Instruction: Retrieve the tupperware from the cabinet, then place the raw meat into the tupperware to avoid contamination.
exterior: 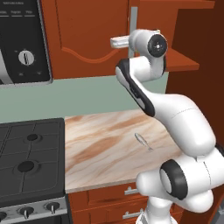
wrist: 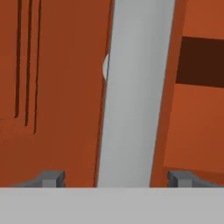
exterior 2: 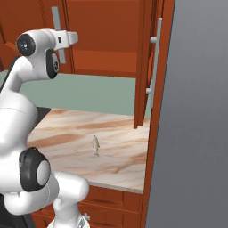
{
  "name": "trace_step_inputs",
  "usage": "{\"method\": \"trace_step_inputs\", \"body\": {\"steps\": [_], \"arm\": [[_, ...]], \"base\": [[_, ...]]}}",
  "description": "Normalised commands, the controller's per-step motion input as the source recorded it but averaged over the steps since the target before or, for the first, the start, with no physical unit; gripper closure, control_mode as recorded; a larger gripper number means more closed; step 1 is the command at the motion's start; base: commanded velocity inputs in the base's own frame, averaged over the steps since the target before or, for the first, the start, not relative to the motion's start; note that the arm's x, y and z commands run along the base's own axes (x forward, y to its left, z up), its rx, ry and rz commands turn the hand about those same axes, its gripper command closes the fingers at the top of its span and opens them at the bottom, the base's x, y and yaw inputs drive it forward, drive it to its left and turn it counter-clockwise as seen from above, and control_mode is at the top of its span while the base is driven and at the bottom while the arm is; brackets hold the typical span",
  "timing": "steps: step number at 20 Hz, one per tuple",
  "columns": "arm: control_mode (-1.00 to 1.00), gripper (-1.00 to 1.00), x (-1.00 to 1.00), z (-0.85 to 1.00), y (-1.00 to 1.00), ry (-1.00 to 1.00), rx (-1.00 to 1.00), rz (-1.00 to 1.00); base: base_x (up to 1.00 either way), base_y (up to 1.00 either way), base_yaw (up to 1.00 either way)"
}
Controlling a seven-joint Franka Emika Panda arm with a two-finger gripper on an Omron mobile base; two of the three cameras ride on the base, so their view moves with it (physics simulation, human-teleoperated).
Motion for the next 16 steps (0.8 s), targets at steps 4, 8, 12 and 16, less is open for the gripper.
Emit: {"method": "trace_step_inputs", "body": {"steps": [4,8,12,16], "arm": [[-1.00,1.00,0.43,-0.16,0.09,0.34,0.00,-0.05],[-1.00,1.00,0.29,-0.35,0.16,0.19,0.00,-0.04],[-1.00,1.00,0.24,-0.48,0.29,0.13,0.00,-0.04],[-1.00,1.00,0.07,-0.64,0.45,0.09,-0.01,-0.05]], "base": [[0.00,0.00,0.00],[0.00,0.00,0.00],[0.00,0.00,0.00],[0.00,0.00,0.00]]}}
